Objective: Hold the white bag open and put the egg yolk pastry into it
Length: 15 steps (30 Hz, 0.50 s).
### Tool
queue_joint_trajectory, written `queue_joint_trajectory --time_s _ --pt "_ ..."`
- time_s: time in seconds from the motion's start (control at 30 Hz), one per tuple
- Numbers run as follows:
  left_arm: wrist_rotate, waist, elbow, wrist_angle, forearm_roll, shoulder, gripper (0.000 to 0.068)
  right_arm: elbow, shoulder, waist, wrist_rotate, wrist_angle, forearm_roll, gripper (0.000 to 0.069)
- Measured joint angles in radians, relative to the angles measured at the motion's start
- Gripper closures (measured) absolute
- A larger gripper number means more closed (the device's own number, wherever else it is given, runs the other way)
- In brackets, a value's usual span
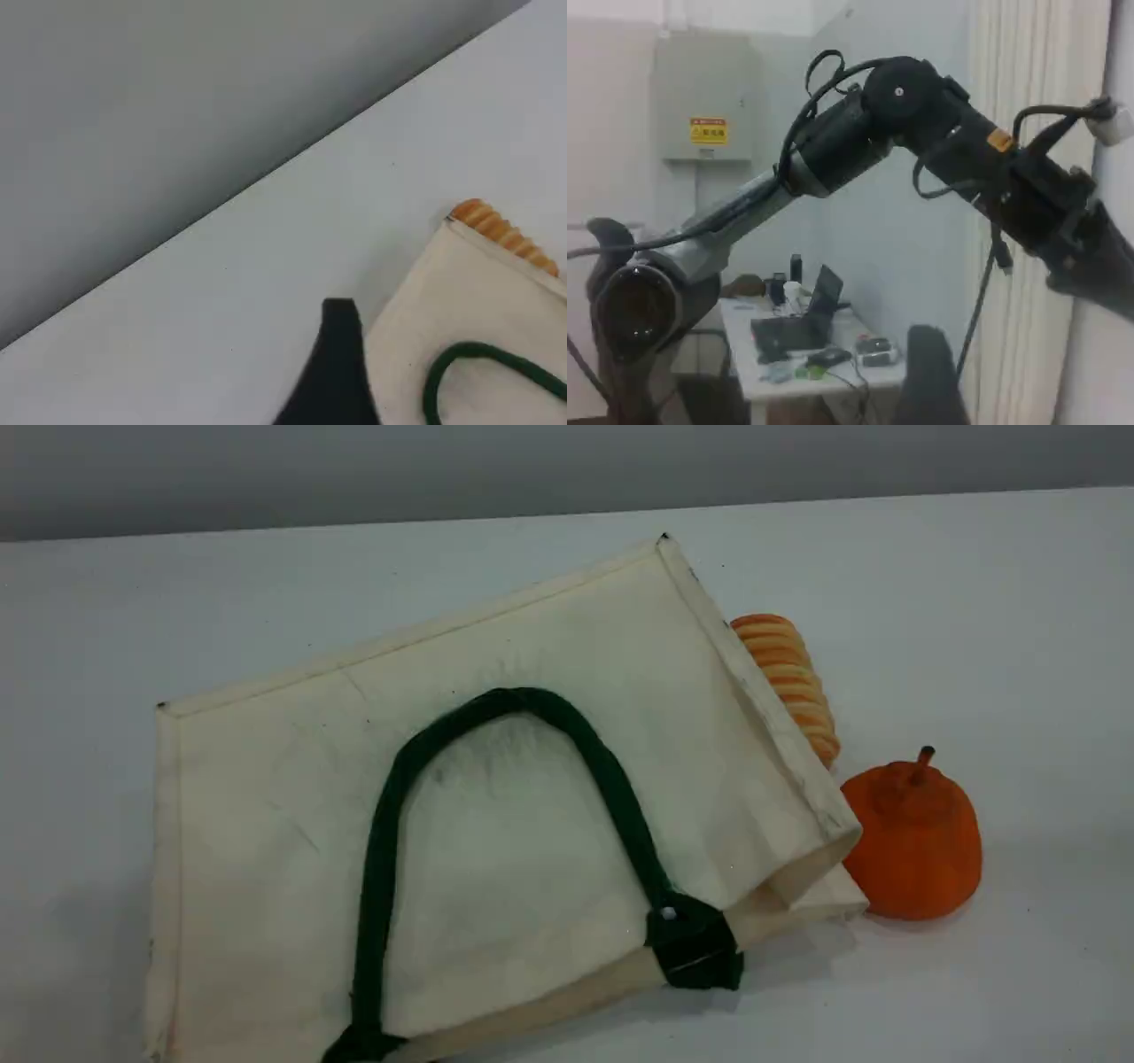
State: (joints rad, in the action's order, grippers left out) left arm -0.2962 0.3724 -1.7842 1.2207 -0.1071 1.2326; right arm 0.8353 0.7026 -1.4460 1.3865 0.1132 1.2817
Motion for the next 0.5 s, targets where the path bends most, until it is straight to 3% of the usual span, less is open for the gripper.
queue_joint_trajectory --time_s 0.2,0.5 --pt "-0.001 0.000 0.000 0.000 0.001 0.000 0.0096 0.014 -0.013 0.000 -0.251 -0.159 -0.303 0.0230" --pt "-0.001 0.000 0.000 0.001 0.001 0.000 0.0096 0.018 -0.014 0.000 -1.045 -0.141 -1.101 0.0230"
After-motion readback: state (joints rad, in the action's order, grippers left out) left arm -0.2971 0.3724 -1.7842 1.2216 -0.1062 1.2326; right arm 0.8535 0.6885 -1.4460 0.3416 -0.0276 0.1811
